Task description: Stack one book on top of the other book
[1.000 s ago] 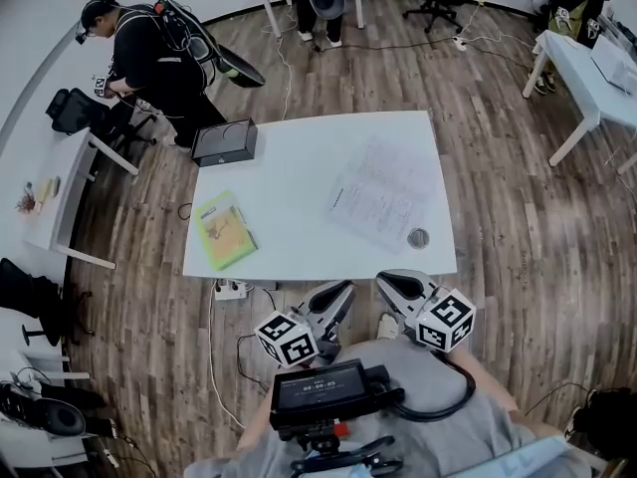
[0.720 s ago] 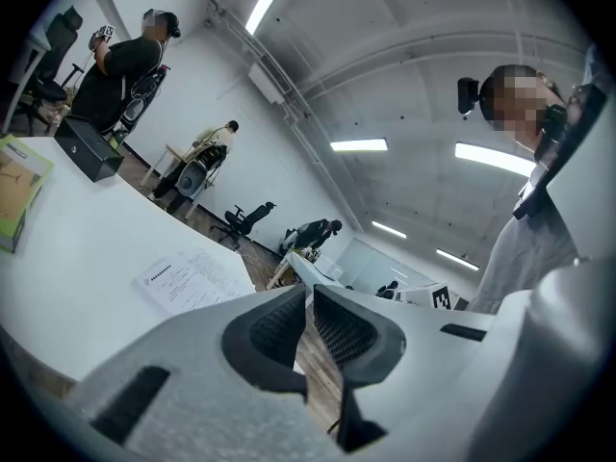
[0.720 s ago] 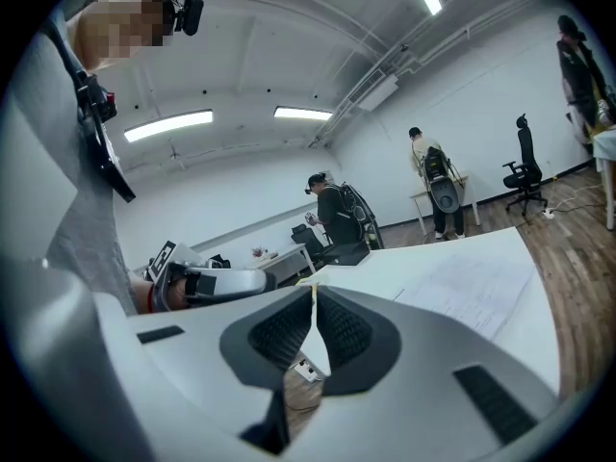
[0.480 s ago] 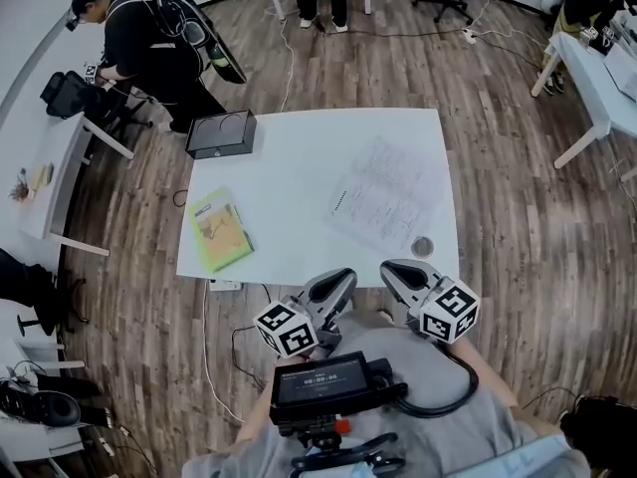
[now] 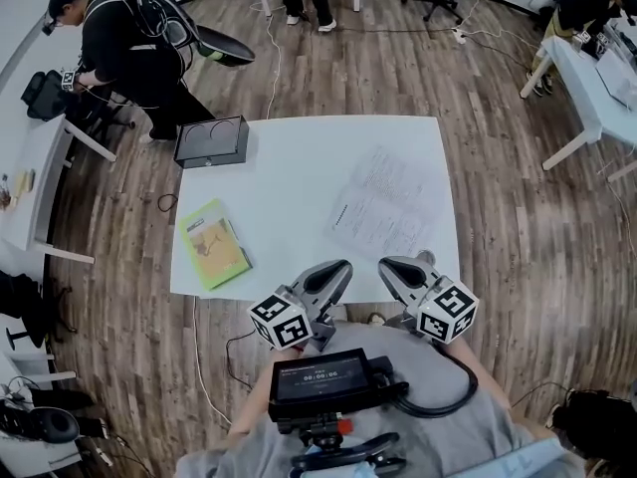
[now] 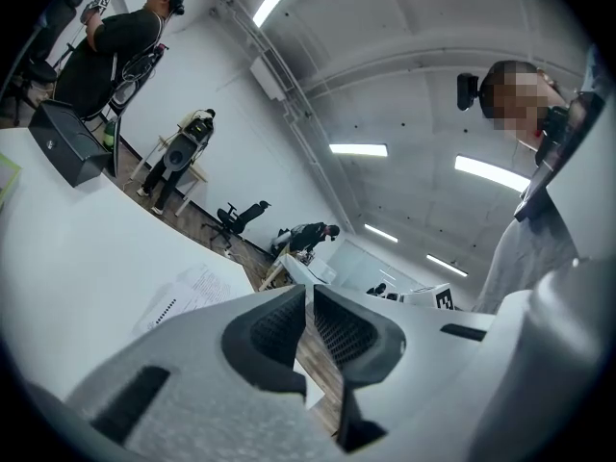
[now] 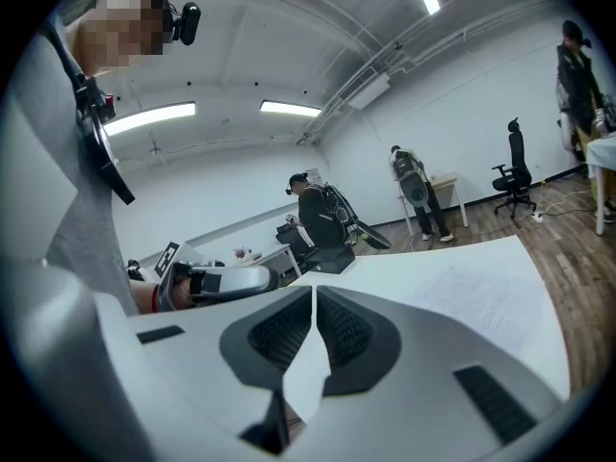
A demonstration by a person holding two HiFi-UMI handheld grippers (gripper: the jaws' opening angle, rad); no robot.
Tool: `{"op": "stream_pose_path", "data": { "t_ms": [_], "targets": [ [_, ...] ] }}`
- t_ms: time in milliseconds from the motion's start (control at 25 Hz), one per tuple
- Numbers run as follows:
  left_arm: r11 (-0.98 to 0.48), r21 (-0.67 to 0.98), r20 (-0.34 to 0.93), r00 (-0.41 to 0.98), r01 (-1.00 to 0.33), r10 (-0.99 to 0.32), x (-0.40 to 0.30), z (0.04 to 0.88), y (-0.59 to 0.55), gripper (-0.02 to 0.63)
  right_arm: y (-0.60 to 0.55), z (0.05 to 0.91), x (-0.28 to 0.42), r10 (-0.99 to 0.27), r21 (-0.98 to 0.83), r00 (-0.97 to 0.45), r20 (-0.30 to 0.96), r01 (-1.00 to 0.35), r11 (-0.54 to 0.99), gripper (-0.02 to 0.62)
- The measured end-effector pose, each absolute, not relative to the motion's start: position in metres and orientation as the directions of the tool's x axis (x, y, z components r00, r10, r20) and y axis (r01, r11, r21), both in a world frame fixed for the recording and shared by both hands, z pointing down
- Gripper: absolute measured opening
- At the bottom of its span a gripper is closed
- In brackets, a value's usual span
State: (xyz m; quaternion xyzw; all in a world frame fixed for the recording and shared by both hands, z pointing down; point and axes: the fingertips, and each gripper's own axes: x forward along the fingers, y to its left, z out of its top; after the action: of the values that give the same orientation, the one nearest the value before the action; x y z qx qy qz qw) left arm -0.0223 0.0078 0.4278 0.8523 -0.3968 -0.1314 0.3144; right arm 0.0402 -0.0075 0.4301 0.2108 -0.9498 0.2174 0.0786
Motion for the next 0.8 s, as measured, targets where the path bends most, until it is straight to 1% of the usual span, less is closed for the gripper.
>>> {"op": "stream_pose_path", "data": {
  "t_ms": [280,520,800],
  "targets": [
    [-0.501,0.658,0.042,0.692,-0.562,-0.720,-0.025,0.436,-0.006,0.037,-0.021,0.432,0.043,-0.428,-0.400,-0.872,0.239,-0.490,0.775,0.031],
    [-0.481,0.659,0.061,0.679,-0.578,-0.732,-0.012,0.436,-0.021,0.037,-0.034,0.438,0.055,-0.394,-0.416,-0.884,0.252,-0.467,0.780,0.031],
    [-0.513,0.642,0.073,0.712,-0.570,-0.699,0.016,0.430,-0.041,0.037,-0.055,0.433,0.073,-0.402,-0.424,-0.884,0.239,-0.467,0.776,0.031]
  ]
}}
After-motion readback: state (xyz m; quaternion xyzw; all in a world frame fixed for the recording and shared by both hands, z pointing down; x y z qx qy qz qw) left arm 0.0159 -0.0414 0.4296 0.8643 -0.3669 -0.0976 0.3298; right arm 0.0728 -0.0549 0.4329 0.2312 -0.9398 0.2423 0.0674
